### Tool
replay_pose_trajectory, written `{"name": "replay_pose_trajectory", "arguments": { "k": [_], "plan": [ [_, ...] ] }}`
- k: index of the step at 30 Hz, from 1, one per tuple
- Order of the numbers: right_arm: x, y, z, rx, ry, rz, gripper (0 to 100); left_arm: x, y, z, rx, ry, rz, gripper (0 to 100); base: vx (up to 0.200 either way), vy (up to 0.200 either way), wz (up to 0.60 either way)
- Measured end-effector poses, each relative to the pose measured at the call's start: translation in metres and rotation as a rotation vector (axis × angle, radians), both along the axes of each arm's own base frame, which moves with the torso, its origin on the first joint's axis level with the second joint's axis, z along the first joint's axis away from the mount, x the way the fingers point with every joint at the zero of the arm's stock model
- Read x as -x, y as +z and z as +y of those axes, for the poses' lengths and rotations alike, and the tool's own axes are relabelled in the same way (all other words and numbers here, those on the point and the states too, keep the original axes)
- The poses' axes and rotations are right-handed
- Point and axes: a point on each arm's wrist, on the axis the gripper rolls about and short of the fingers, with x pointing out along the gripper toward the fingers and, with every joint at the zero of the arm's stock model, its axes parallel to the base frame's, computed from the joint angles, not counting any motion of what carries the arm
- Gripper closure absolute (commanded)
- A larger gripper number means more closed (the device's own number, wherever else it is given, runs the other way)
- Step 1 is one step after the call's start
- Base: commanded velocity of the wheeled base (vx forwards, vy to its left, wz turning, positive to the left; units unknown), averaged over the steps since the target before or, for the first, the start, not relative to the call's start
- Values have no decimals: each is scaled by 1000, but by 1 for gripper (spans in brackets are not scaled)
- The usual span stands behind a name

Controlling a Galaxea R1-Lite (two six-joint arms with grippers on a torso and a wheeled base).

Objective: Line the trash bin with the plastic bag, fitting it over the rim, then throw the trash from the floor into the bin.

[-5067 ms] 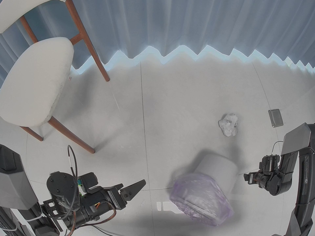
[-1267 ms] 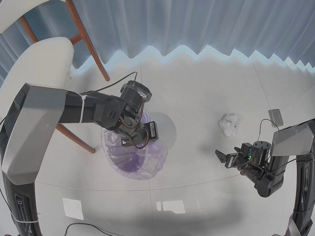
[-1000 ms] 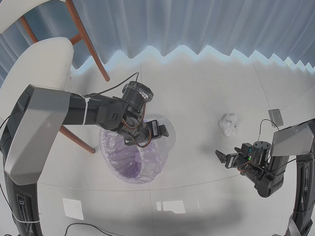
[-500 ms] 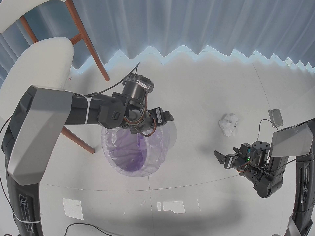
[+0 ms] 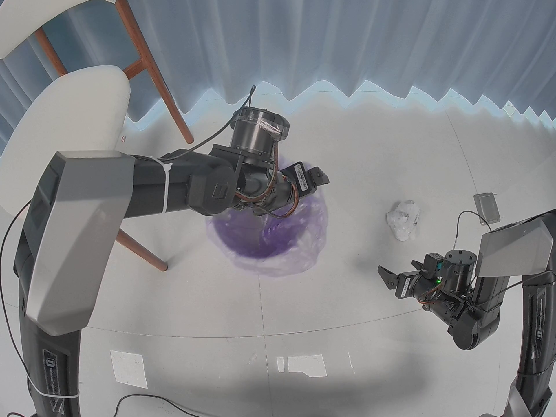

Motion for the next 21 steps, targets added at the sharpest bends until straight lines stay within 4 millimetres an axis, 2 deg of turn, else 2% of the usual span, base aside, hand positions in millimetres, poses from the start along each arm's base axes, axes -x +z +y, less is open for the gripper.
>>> {"name": "replay_pose_trajectory", "arguments": {
  "k": [16, 21],
  "plan": [
    [-1, 1, 1, -8, -1, -4, 0, -4, 1, -5, 81, 32, -21, 0, 0, 0, 0],
    [-2, 7, 2, -74, -20, -9, 0, -5, 5, 0, 90, 73, -26, 0, 0, 0, 0]
  ]
}}
